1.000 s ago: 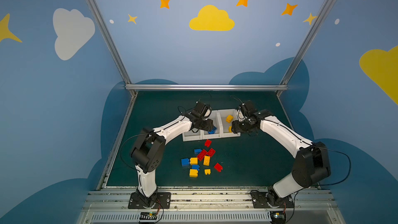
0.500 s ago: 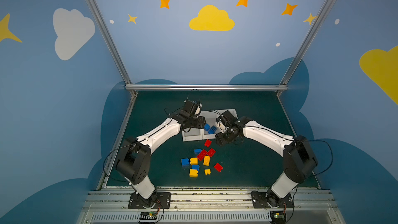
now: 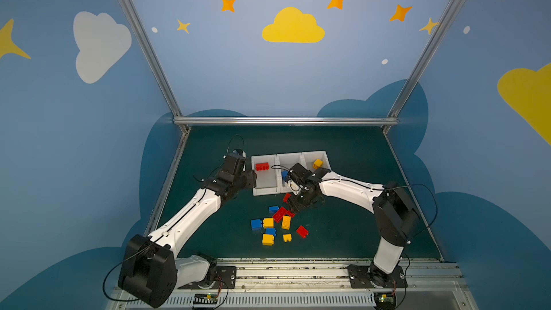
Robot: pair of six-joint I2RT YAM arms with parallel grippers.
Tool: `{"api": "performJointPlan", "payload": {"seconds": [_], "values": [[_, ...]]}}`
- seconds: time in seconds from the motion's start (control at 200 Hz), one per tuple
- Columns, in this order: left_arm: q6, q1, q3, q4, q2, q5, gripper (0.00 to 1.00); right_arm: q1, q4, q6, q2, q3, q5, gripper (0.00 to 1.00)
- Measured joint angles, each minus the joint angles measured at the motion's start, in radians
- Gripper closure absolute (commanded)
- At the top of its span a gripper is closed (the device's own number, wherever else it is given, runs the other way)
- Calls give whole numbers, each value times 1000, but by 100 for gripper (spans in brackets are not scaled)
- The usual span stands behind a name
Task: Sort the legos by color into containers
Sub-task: 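Move the right gripper toward the pile while the left gripper draws back from the bin, then close the right gripper on a red brick beside the bin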
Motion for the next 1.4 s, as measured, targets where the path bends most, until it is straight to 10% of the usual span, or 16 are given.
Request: {"api": "performJointPlan", "payload": {"seconds": [1.402], "values": [[-50, 9, -65, -3, -54, -21, 38, -2, -37, 5, 103, 61, 60, 36]]}}
